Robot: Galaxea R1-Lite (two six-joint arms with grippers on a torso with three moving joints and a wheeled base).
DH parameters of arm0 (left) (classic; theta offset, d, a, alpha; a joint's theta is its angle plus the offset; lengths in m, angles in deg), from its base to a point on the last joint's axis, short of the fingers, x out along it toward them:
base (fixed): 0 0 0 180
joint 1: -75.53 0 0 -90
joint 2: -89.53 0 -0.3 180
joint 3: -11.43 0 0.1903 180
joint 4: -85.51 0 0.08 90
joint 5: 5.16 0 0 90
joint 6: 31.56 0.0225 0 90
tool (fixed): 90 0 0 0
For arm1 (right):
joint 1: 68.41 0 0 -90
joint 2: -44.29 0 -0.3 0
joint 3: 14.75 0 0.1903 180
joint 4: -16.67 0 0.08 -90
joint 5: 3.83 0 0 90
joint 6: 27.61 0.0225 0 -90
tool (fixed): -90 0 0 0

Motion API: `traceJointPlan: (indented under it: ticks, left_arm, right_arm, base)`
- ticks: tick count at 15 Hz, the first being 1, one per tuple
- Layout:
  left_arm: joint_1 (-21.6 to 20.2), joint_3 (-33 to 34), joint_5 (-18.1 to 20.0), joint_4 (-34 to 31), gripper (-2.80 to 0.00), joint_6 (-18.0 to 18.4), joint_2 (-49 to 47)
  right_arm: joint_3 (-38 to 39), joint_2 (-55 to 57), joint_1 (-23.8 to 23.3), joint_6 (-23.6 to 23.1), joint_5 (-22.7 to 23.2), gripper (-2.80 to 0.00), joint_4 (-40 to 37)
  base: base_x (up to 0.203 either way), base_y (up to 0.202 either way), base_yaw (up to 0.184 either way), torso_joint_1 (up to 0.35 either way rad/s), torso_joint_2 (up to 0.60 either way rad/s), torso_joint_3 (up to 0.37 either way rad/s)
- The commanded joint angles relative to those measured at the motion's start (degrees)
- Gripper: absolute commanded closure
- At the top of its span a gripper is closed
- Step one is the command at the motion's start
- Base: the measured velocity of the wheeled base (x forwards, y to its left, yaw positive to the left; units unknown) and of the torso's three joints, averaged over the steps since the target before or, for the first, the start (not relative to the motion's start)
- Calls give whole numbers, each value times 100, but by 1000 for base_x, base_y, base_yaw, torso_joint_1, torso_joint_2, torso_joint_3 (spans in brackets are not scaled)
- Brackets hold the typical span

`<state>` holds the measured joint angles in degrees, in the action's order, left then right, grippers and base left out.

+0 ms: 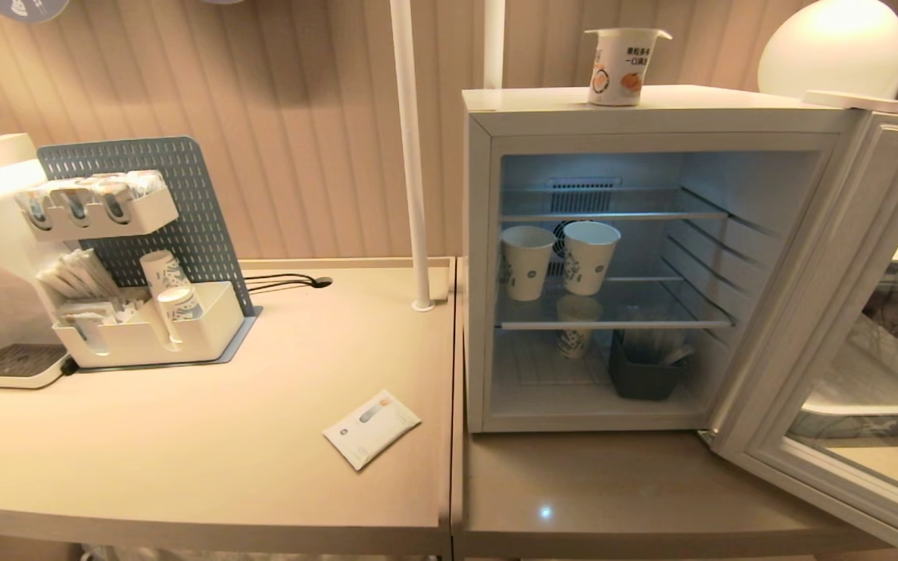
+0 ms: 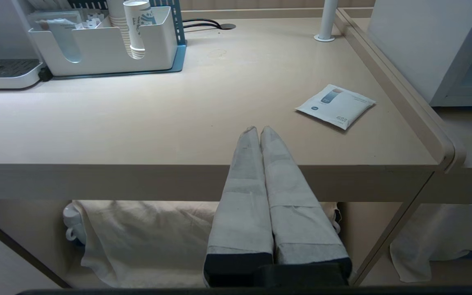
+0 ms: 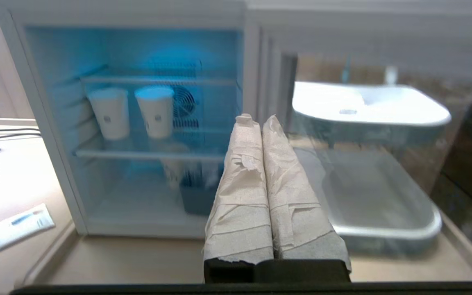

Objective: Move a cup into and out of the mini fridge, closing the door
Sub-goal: Put the yoghurt in the freezer

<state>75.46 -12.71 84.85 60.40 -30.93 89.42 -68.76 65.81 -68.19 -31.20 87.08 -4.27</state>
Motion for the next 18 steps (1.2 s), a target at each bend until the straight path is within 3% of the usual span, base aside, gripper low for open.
traceJointPlan:
  ticks: [1, 3, 4, 7, 12, 13, 18]
  left_arm:
    - [-1, -2, -1, -2, 0, 7, 2]
    - [-1, -2, -1, -2, 0, -2, 2]
    - [-1, -2, -1, -2, 0, -21, 2]
    - [-1, -2, -1, -2, 0, -11, 2]
    - [-1, -2, -1, -2, 0, -55, 2]
    - [-1, -2, 8, -2, 0, -63, 2]
    - [-1, -2, -10, -2, 0, -142, 2]
  right_arm:
    - [-651, 1465, 41, -43, 356, 0, 178]
    - [-1003, 2069, 65, -64, 1160, 0, 247]
    - [-1093, 2353, 69, -71, 1320, 0, 307]
    - [-1723, 3333, 80, 104, 1434, 0, 421]
    - [-4191, 5173, 415, 557, 1540, 0, -151]
    - [-4653, 5558, 549, 599, 1553, -280, -309]
    - [-6580, 7175, 1229, 700, 2062, -280, -1075]
  base:
    - [0, 0, 0, 0, 0, 0]
    - [0, 0, 0, 0, 0, 0]
    - [0, 0, 0, 0, 0, 0]
    - [0, 0, 0, 0, 0, 0]
    - [0, 0, 0, 0, 0, 0]
    - [0, 0, 0, 0, 0, 0]
    - [0, 0, 0, 0, 0, 0]
